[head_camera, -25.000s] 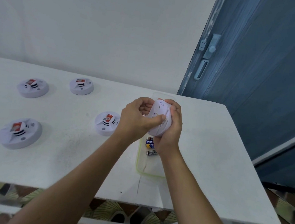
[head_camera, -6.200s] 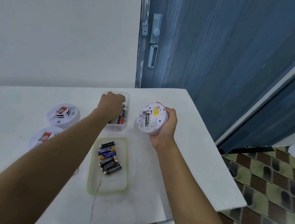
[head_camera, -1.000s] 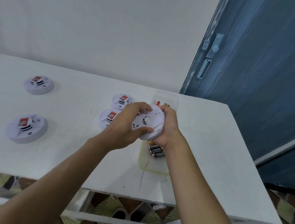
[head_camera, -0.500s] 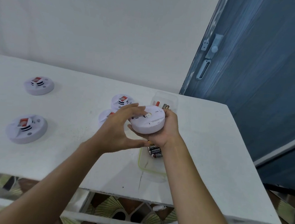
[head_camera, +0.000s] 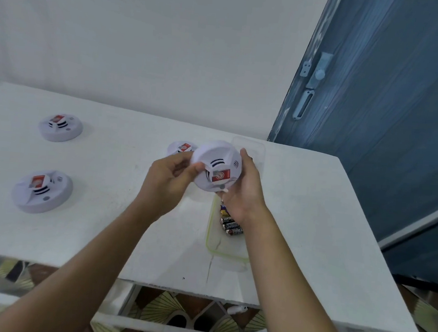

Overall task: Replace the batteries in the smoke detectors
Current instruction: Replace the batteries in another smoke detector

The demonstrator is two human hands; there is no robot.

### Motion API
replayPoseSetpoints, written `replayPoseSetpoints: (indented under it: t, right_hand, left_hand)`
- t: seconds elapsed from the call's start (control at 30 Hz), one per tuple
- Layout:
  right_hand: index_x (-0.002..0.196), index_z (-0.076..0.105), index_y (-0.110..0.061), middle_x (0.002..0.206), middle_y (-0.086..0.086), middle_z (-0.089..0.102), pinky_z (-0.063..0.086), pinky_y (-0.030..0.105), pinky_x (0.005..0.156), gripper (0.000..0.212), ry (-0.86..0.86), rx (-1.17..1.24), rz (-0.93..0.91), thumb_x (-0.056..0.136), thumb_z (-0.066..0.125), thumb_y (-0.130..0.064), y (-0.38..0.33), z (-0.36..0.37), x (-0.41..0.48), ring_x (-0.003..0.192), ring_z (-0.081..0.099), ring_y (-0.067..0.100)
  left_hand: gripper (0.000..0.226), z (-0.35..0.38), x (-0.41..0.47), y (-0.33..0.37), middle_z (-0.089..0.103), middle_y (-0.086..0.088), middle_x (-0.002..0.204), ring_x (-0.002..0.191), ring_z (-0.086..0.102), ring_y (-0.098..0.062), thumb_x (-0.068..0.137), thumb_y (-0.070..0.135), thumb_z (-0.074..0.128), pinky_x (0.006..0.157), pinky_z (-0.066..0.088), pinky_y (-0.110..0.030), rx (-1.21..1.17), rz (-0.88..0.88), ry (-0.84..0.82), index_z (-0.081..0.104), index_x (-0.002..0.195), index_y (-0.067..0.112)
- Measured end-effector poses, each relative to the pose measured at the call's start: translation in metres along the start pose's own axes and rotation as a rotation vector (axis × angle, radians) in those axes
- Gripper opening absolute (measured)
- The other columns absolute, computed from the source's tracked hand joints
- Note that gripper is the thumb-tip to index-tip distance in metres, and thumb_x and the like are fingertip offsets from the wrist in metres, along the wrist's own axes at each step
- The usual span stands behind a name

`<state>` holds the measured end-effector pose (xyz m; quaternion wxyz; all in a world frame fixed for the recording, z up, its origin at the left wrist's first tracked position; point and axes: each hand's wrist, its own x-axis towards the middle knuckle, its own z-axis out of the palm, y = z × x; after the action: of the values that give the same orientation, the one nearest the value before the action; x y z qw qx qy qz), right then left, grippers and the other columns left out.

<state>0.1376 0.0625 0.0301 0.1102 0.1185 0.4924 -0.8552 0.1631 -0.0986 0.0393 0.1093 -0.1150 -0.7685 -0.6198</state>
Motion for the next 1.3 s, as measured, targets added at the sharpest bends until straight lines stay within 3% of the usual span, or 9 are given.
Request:
replayPoseSetpoints:
  t: [0.1, 0.2, 0.33, 0.4, 0.47, 0.53, 0.6, 0.73, 1.3]
  right_hand:
    - [0.133, 0.061, -0.003, 0.129, 0.02, 0.067, 0.047, 0.046, 0.107, 0.058, -0.034, -0.017, -0.136, 0.098, 0.051, -0.048, 0.002, 0.006, 0.0, 0.122, 0.063, 0.034]
    - [0.124, 0.066, -0.002, 0.117, 0.016, 0.073, 0.056, 0.035, 0.088, 0.04, 0.023, -0.085, -0.189, 0.103, 0.053, -0.033, 0.003, 0.01, 0.0, 0.103, 0.07, 0.025]
    - [0.119, 0.068, -0.001, 0.102, 0.01, 0.075, 0.058, 0.026, 0.064, 0.029, 0.138, -0.075, -0.159, 0.1, 0.061, -0.022, 0.004, 0.015, 0.001, 0.086, 0.072, 0.017]
    - [0.118, 0.067, -0.001, 0.103, 0.012, 0.075, 0.059, 0.027, 0.065, 0.028, 0.168, -0.049, -0.135, 0.098, 0.064, -0.02, 0.006, 0.017, 0.0, 0.084, 0.072, 0.017]
    - [0.118, 0.066, -0.001, 0.101, 0.012, 0.074, 0.059, 0.026, 0.063, 0.027, 0.182, -0.037, -0.115, 0.098, 0.065, -0.019, 0.007, 0.019, -0.001, 0.081, 0.072, 0.017]
    - [0.121, 0.064, -0.001, 0.101, 0.011, 0.073, 0.057, 0.025, 0.059, 0.03, 0.19, -0.034, -0.109, 0.097, 0.066, -0.019, 0.009, 0.022, -0.001, 0.079, 0.071, 0.016]
    - [0.125, 0.063, -0.005, 0.103, 0.009, 0.073, 0.057, 0.026, 0.057, 0.031, 0.184, -0.04, -0.119, 0.097, 0.066, -0.018, 0.009, 0.023, -0.001, 0.079, 0.071, 0.015]
    - [0.126, 0.061, -0.016, 0.102, 0.004, 0.074, 0.06, 0.031, 0.063, 0.028, 0.134, -0.065, -0.171, 0.098, 0.064, -0.017, 0.011, 0.024, -0.003, 0.084, 0.073, 0.015]
    - [0.124, 0.063, -0.017, 0.094, 0.0, 0.076, 0.062, 0.034, 0.069, 0.026, 0.097, -0.08, -0.197, 0.098, 0.063, -0.015, 0.016, 0.032, 0.001, 0.086, 0.073, 0.018]
  left_hand:
    - [0.021, 0.003, 0.005, 0.003, 0.077, -0.003, 0.097, 0.094, 0.072, -0.019, 0.098, 0.019, 0.056, 0.077, 0.058, -0.026, -0.264, -0.193, 0.017, 0.07, 0.109, 0.009]
    - [0.03, 0.005, 0.009, -0.001, 0.074, -0.014, 0.102, 0.098, 0.071, -0.031, 0.099, 0.026, 0.055, 0.084, 0.059, -0.041, -0.363, -0.298, 0.087, 0.069, 0.111, 0.002]
    - [0.021, 0.002, 0.007, -0.002, 0.073, -0.011, 0.107, 0.101, 0.07, -0.027, 0.094, 0.022, 0.062, 0.084, 0.057, -0.036, -0.421, -0.326, 0.066, 0.066, 0.114, 0.016]
    - [0.04, 0.002, 0.004, -0.004, 0.07, -0.006, 0.114, 0.101, 0.07, -0.021, 0.086, 0.014, 0.073, 0.08, 0.058, -0.032, -0.349, -0.299, -0.025, 0.059, 0.121, 0.028]
    - [0.068, 0.001, 0.003, -0.01, 0.064, -0.002, 0.12, 0.101, 0.069, -0.018, 0.077, 0.01, 0.081, 0.082, 0.059, -0.034, -0.256, -0.267, -0.064, 0.05, 0.133, 0.03]
    - [0.08, -0.001, 0.003, -0.013, 0.061, -0.002, 0.122, 0.101, 0.069, -0.019, 0.071, 0.014, 0.083, 0.084, 0.059, -0.037, -0.22, -0.25, -0.053, 0.045, 0.139, 0.031]
    - [0.081, -0.003, 0.004, -0.014, 0.062, -0.001, 0.122, 0.101, 0.069, -0.02, 0.069, 0.016, 0.082, 0.085, 0.058, -0.038, -0.201, -0.251, -0.039, 0.045, 0.139, 0.032]
    - [0.074, -0.004, 0.006, -0.011, 0.062, -0.002, 0.119, 0.097, 0.07, -0.02, 0.077, -0.001, 0.077, 0.079, 0.059, -0.03, -0.233, -0.261, -0.01, 0.046, 0.138, 0.027]
    - [0.077, -0.015, 0.009, -0.018, 0.06, 0.003, 0.124, 0.098, 0.068, -0.01, 0.075, 0.001, 0.079, 0.085, 0.058, -0.03, -0.229, -0.277, -0.001, 0.047, 0.139, 0.028]
